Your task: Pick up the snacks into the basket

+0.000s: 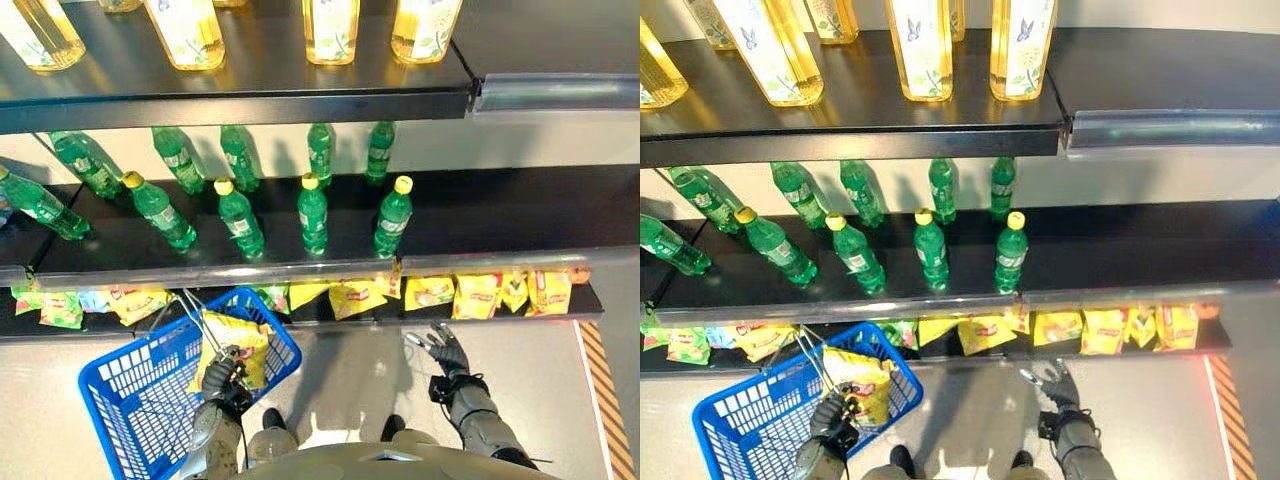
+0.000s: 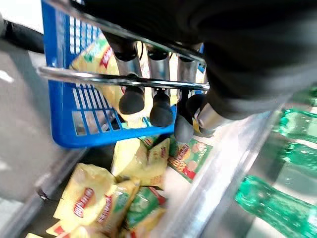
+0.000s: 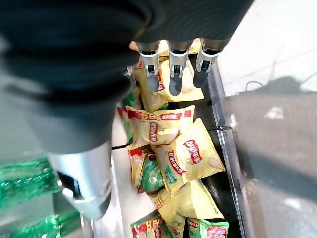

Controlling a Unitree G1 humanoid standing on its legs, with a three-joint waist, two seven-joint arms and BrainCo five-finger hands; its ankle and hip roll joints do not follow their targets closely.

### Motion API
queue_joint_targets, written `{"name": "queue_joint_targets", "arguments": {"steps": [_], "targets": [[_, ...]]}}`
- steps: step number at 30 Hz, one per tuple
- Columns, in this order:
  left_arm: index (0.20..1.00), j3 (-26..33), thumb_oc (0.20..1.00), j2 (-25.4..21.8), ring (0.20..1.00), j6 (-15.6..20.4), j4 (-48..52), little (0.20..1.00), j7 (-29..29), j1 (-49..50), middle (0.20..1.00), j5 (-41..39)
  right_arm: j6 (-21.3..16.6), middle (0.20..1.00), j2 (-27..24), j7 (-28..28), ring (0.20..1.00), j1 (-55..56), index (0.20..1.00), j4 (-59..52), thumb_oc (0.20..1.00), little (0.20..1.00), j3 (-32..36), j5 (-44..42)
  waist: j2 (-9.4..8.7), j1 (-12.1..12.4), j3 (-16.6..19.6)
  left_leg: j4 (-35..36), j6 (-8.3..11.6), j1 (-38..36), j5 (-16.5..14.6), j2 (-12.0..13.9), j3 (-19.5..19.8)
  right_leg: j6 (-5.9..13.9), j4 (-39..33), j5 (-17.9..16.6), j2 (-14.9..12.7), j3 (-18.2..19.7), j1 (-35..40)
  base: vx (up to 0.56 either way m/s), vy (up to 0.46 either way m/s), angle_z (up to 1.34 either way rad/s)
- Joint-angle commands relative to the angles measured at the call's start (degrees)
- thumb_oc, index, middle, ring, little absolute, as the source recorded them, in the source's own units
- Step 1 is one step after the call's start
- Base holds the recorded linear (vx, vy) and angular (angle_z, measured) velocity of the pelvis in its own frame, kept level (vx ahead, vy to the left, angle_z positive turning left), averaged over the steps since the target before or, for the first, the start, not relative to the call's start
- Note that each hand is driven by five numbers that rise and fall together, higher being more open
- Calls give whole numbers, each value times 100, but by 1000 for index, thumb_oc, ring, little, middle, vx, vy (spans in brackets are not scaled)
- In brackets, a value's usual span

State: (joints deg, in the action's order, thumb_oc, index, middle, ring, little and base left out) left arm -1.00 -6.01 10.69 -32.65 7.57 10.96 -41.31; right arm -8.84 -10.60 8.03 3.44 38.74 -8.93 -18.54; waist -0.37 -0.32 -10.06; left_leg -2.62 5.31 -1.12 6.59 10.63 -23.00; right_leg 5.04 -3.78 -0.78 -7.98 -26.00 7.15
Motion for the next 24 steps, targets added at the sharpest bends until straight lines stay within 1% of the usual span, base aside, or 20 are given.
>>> {"name": "queue_joint_targets", "arguments": {"steps": [1, 2, 3, 4, 5, 7, 8, 10, 12, 13, 14, 15, 16, 17, 18, 19, 20, 21, 22, 24], "targets": [[200, 5, 200, -140, 200, 558, 720, 200, -187, -368, 200, 142, -373, 1000, -86, 52, 1000, -271, 1000, -183, 1000, 1000, -38, 251, -158, 38, -124, -1235, 512, 421, 85, 298, 42, 65, -98, -214, -22, -91, -66, 50, 8, 23], [200, -37, 200, -122, 200, 546, 693, 200, -178, -358, 200, 188, -365, 1000, -155, 106, 1000, -238, 1000, -240, 1000, 1000, -41, 417, -132, 12, -95, -827, 552, 453, 263, 339, 30, 118, -122, -144, -44, -148, -26, 66, 99, 8], [200, -44, 200, -99, 200, 531, 675, 200, -154, -345, 200, 209, -368, 1000, -169, 127, 1000, -228, 1000, -275, 1000, 1000, -13, 456, -138, -11, -60, -527, 534, 489, 281, 411, -37, 161, -122, -148, -79, -174, -36, 85, 106, 0], [200, -47, 200, -92, 200, 530, 675, 200, -150, -337, 200, 213, -364, 1000, -172, 130, 1000, -215, 1000, -282, 1000, 1000, -15, 462, -142, -7, -45, -465, 542, 450, 288, 386, -46, 177, -122, -130, -89, -163, -29, 150, 152, 7], [200, -53, 200, -50, 200, 513, 733, 200, -116, -283, 200, 227, -377, 1000, -198, 195, 1000, -190, 1000, -418, 1000, 1000, 56, 519, -79, -7, 6, 242, 488, 343, 420, 426, -80, 226, -97, -83, -93, -129, 16, 150, 116, 8], [200, -115, 200, -106, 200, 506, 822, 200, -128, -249, 200, 321, -408, 1000, -203, 242, 1000, -199, 1000, -421, 1000, 1000, 140, 560, -13, -26, -34, 90, 432, 260, 296, 377, -141, 162, 157, 67, -83, -164, 10, 92, 95, 2], [200, -117, 200, -105, 200, 505, 824, 200, -127, -249, 200, 322, -408, 1000, -203, 243, 1000, -199, 1000, -422, 1000, 1000, 142, 562, -12, -23, -35, 82, 431, 262, 289, 378, -141, 163, 176, 80, -89, -162, 3, 18, 60, -14], [200, -157, 200, -168, 200, 488, 845, 200, -161, -227, 200, 321, -458, 1000, -156, 321, 1000, -215, 1000, -504, 1000, 1000, 294, 455, 27, -45, -137, -381, 377, 365, 73, 389, -204, 73, 550, 226, -207, -165, -72, 2, 42, -8], [200, -143, 200, -216, 200, 499, 839, 200, -135, -254, 200, 265, -495, 1000, -142, 348, 1000, -249, 1000, -594, 1000, 1000, 308, 444, 14, -37, -248, -840, 378, 525, -68, 548, -285, 30, 844, 358, -290, -197, -161, -12, 0, -2], [200, -143, 200, -216, 200, 499, 839, 200, -135, -254, 200, 265, -494, 1000, -142, 348, 1000, -249, 1000, -594, 1000, 1000, 308, 444, 15, -37, -246, -846, 378, 530, -71, 550, -284, 29, 846, 359, -289, -197, -164, -70, 12, 0], [200, -133, 200, -276, 200, 555, 1000, 200, -94, -251, 200, 216, -516, 1000, -195, 371, 1000, -309, 1000, -789, 1000, 1000, 320, 474, -7, -16, -422, -1241, 350, 697, -231, 705, -327, 8, 1291, 487, -415, -192, -392, -101, 23, -2], [200, -144, 200, -292, 200, 567, 990, 200, -72, -283, 200, 209, -531, 1000, -217, 382, 1000, -358, 1000, -815, 1000, 1000, 320, 485, -8, -4, -506, -1492, 330, 831, -314, 817, -335, -5, 1583, 587, -482, -180, -557, -102, 23, -7], [200, -143, 200, -292, 200, 567, 987, 200, -72, -290, 200, 208, -531, 1000, -217, 382, 1000, -364, 1000, -814, 1000, 1000, 323, 486, -4, -2, -502, -1525, 330, 857, -332, 828, -331, -7, 1613, 605, -486, -174, -582, -105, 10, -13], [200, -134, 200, -335, 200, 591, 996, 200, -14, -354, 200, 178, -560, 1000, -259, 416, 1000, -426, 1000, -986, 1000, 1000, 353, 508, -3, 7, -631, -1850, 302, 1049, -436, 974, -303, -17, 2041, 723, -569, -147, -856, -64, 1, -12], [200, -134, 200, -335, 200, 591, 994, 200, -13, -360, 200, 178, -558, 1000, -259, 416, 1000, -429, 1000, -988, 1000, 1000, 355, 509, 0, 9, -624, -1878, 302, 1074, -450, 984, -298, -18, 2065, 737, -571, -144, -880, -118, -3, -9], [200, -95, 200, -370, 200, 648, 1052, 200, 62, -425, 200, 133, -604, 1000, -307, 472, 1000, -512, 1000, -1088, 1000, 1000, 407, 506, 19, 19, -695, -2223, 259, 1324, -573, 1101, -253, -2, 2451, 873, -627, -135, -1154, -68, -7, -2], [200, -65, 200, -385, 200, 677, 1068, 200, 90, -465, 200, 55, -622, 1000, -313, 480, 1000, -551, 1000, -1133, 1000, 1000, 427, 480, 22, 19, -709, -2354, 247, 1417, -632, 1157, -247, 6, 2605, 936, -650, -112, -1259, -67, -7, 1], [200, -65, 200, -385, 200, 677, 1068, 200, 90, -465, 200, 55, -622, 1000, -313, 480, 1000, -552, 1000, -1133, 1000, 1000, 427, 480, 22, 19, -706, -2358, 247, 1422, -634, 1159, -246, 5, 2608, 938, -650, -112, -1264, -54, -4, 4], [200, -11, 200, -400, 200, 733, 1164, 200, 170, -539, 200, 4, -639, 1000, -385, 492, 1000, -605, 1000, -1257, 1000, 1000, 452, 529, 29, 24, -762, -2634, 206, 1578, -774, 1268, -197, -4, 2982, 1082, -711, -92, -1479, -59, 2, 3], [200, 16, 200, -408, 200, 778, 1289, 200, 214, -597, 200, -4, -656, 1000, -489, 520, 1000, -656, 1000, -1382, 1000, 1000, 473, 696, 28, 34, -817, -2929, 176, 1757, -945, 1352, -183, -4, 3282, 1189, -803, -85, -1673, -68, -1, 7]]}}
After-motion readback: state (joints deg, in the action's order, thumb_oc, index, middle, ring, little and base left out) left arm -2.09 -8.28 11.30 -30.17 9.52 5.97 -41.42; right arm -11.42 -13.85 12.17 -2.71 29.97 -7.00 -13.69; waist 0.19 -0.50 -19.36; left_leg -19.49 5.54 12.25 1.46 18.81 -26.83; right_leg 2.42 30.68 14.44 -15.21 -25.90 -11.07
